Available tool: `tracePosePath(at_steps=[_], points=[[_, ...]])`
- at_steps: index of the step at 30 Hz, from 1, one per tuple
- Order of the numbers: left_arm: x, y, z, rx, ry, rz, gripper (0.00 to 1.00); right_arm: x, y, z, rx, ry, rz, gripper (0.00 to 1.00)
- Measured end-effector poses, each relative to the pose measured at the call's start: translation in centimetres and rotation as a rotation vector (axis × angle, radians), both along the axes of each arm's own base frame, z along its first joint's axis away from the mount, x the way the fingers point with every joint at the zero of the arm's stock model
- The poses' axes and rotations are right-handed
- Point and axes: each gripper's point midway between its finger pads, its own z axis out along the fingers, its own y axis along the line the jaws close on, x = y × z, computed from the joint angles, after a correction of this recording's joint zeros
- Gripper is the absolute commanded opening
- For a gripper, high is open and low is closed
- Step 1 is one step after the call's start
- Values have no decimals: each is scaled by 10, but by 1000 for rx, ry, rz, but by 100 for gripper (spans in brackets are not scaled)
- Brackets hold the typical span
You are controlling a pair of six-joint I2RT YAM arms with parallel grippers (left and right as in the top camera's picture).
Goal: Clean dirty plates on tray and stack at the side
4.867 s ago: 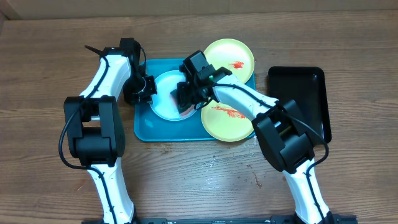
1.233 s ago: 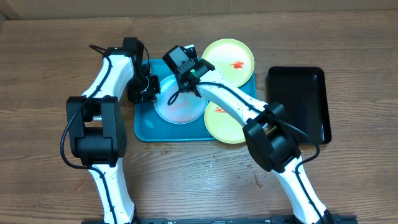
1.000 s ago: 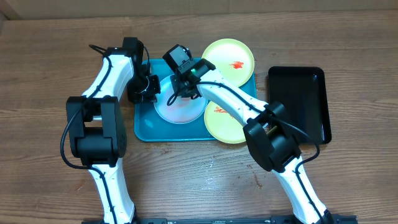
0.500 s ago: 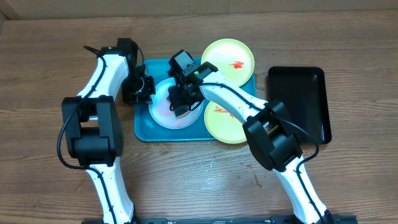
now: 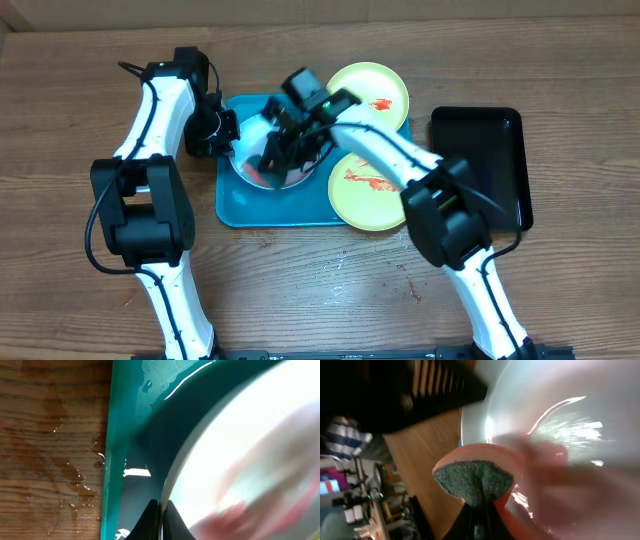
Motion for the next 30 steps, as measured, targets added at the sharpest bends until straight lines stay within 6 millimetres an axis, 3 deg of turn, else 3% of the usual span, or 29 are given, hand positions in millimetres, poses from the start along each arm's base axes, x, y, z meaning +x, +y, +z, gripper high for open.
tracePosePath(at_steps=[6,10,13,20,30], points=[[-1,4,33,23,-63,0,4,51,-60,69,28,-76,-148,4],[-5,12,67,78,-125,3,4,61,-115,112,-55,-129,-267,4],[-9,20,96,139,-188,2,4,57,-146,128,-142,-155,-326,4],[-19,22,152,345,-318,-35,4,46,-188,112,-369,-142,-382,4],[-25,-14,182,669,-421,-107,5,42,-216,99,-528,-148,-408,4]])
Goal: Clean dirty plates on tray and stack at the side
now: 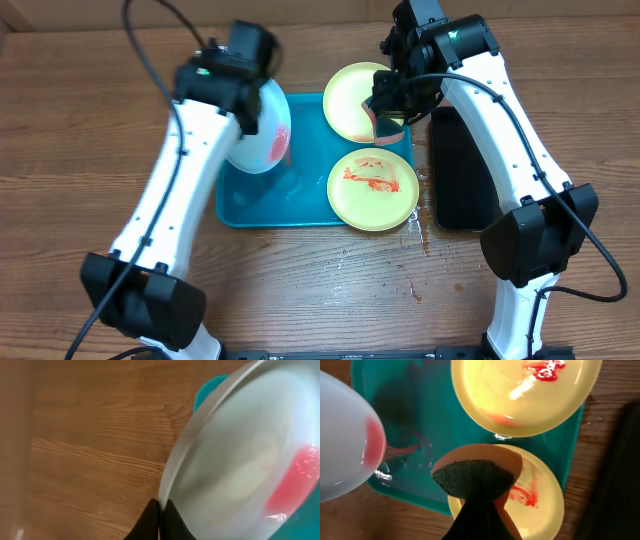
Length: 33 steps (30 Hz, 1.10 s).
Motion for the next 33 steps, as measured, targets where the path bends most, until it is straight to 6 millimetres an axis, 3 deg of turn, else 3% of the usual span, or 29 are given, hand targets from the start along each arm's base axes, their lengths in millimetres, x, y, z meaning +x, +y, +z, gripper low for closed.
tracePosePath(at_steps=[8,17,33], points=[[-13,-21,28,221,-128,26,4,2,-20,-3,-45,11,-38,4],[-12,-25,57,364,-272,52,4,4,-34,-4,-58,23,-68,4],[-12,-25,69,424,-320,56,4,3,-34,-4,-59,25,-67,4]])
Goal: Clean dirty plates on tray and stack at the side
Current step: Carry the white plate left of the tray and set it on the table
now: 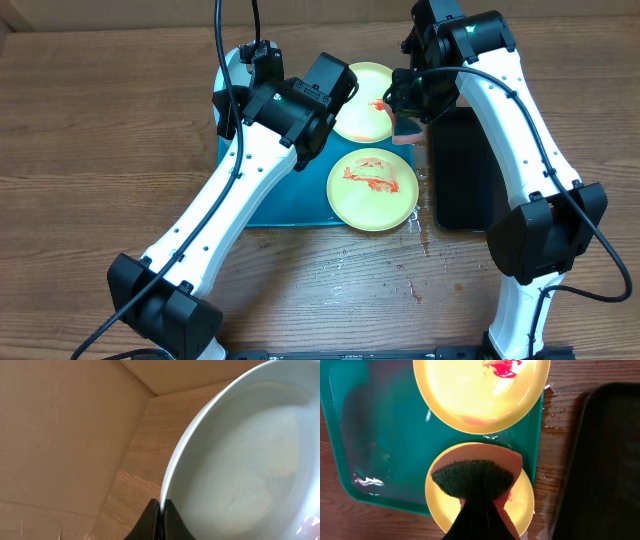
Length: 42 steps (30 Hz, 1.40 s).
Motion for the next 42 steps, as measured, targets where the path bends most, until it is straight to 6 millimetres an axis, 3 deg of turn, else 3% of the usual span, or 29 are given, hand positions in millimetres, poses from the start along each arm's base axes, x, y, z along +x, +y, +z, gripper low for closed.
tracePosePath(at_steps=[6,13,21,28,33,38,42], points=[[0,-2,-5,-30,16,-5,4,0,0,0,0,1,0,4],[1,10,-39,-239,131,34,4,-2,-1,0,-2,7,0,4],[11,70,-78,-606,231,156,4,-3,-1,-1,-3,13,0,4],[4,144,-97,-890,224,290,5,-3,-1,-1,-3,13,1,4],[-1,190,-126,-1010,224,408,4,-3,-1,-1,-2,13,0,4],[-6,219,-161,-1067,255,508,4,-5,-1,-1,-2,21,1,4],[-9,231,-183,-1082,287,560,4,-5,-1,-1,-1,21,1,4]])
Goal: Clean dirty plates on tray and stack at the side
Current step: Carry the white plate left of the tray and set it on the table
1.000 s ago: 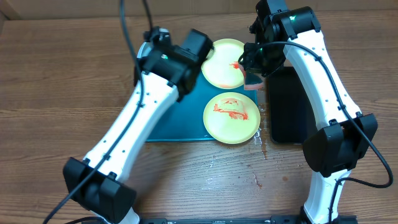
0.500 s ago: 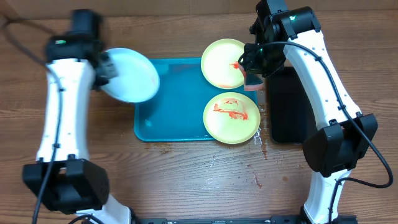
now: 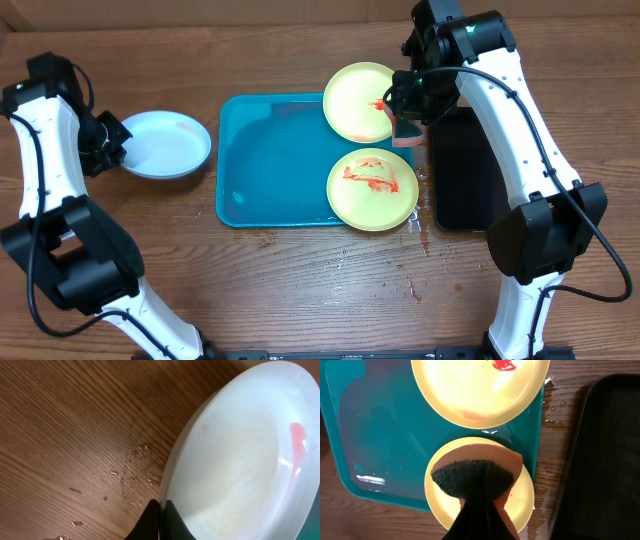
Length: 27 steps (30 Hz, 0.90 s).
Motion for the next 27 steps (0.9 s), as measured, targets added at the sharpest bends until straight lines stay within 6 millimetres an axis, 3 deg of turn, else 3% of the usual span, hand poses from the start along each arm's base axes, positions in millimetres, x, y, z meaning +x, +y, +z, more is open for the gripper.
tracePosePath(at_steps=[12,14,16,18,27], points=[[-9,18,-40,39,123,24,4,-1,2,0,12,4,2,4],[-9,20,-43,46,133,24,14,-1,2,0,14,4,3,4],[-11,21,-44,52,141,19,40,-1,2,1,14,4,3,4],[-12,22,-44,56,147,17,51,-1,3,1,15,4,3,4],[-13,14,-45,13,149,-28,53,3,5,2,26,-10,4,4]])
